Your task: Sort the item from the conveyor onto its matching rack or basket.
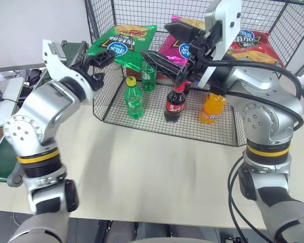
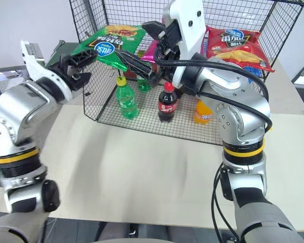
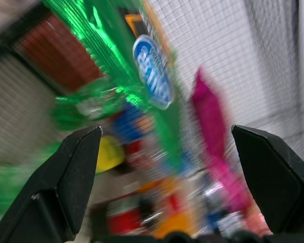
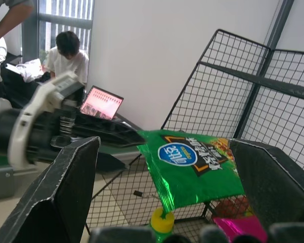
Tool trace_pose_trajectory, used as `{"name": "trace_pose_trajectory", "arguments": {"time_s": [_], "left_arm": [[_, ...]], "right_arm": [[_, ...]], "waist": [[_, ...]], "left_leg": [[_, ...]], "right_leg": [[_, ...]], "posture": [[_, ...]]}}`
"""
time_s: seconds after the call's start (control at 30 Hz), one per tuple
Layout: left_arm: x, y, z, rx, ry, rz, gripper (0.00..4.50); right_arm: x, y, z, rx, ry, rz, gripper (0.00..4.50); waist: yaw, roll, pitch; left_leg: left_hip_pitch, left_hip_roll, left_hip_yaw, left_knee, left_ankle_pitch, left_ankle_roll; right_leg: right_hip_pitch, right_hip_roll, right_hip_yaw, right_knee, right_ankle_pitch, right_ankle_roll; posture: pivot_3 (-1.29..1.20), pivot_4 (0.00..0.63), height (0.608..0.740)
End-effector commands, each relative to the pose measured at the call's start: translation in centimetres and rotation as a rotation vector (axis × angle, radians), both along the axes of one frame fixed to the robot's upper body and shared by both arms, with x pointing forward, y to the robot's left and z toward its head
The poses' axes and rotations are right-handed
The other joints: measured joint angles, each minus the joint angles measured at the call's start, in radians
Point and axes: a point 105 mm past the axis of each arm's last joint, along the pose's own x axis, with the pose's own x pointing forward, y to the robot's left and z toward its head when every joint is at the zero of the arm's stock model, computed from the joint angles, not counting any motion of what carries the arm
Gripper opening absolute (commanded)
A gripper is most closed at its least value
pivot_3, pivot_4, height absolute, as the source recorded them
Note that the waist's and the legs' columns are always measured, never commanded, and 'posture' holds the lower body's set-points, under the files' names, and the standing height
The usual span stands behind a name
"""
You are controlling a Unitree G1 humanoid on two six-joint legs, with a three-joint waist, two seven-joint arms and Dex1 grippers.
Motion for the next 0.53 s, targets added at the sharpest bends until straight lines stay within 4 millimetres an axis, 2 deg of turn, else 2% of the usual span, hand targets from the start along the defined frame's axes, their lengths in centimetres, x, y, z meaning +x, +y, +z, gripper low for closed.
{"name": "trace_pose_trajectory", "arguments": {"time_s": [0.03, 0.17, 0.27, 0.4, 0.53], "left_arm": [[-2.4, -0.8, 1.0, 0.191, -0.134, -0.147, 4.37], [-4.6, 0.3, 0.6, 0.541, -0.291, -0.2, 4.37], [-5.0, 1.3, 1.0, 0.656, -0.406, -0.167, 4.37], [-4.5, 3.0, 1.7, 0.741, -0.55, -0.021, 4.37], [-3.9, 4.7, 2.7, 0.708, -0.59, 0.102, 4.37]], "right_arm": [[-0.8, -1.4, 0.7, -0.004, -0.055, 0.005, 4.5], [-1.5, -2.6, -0.2, -0.043, -0.025, 0.005, 4.5], [-2.0, -3.4, -0.2, -0.051, -0.038, -0.005, 4.5], [-2.5, -3.9, 0.1, -0.033, -0.061, -0.008, 4.5], [-2.6, -4.0, 0.3, -0.019, -0.074, -0.024, 4.5]], "waist": [[0.003, 0.0, 0.0], [0.0, 0.0, 0.0], [0.001, 0.001, 0.001], [-0.003, 0.001, 0.001], [-0.002, 0.001, 0.001]], "left_leg": [[0.0, -0.001, 0.0, -0.001, 0.0, 0.0], [0.0, -0.001, 0.0, -0.005, 0.0, 0.0], [0.001, 0.0, 0.002, -0.008, 0.0, 0.0], [0.001, 0.004, 0.002, -0.008, -0.002, 0.003], [0.0, 0.005, 0.002, -0.008, -0.003, 0.005]], "right_leg": [[0.0, 0.0, 0.0, 0.0, 0.0, 0.0], [-0.001, 0.0, 0.0, -0.003, 0.0, 0.0], [-0.001, 0.0, 0.001, -0.006, 0.0, 0.0], [-0.001, 0.003, 0.002, -0.007, 0.0, -0.001], [-0.001, 0.004, 0.003, -0.007, 0.0, -0.001]], "posture": [[0.0, 0.15, 0.74], [0.0, 0.15, 0.74], [0.0, 0.15, 0.74], [0.0, 0.15, 0.74], [0.0, 0.15, 0.74]]}}
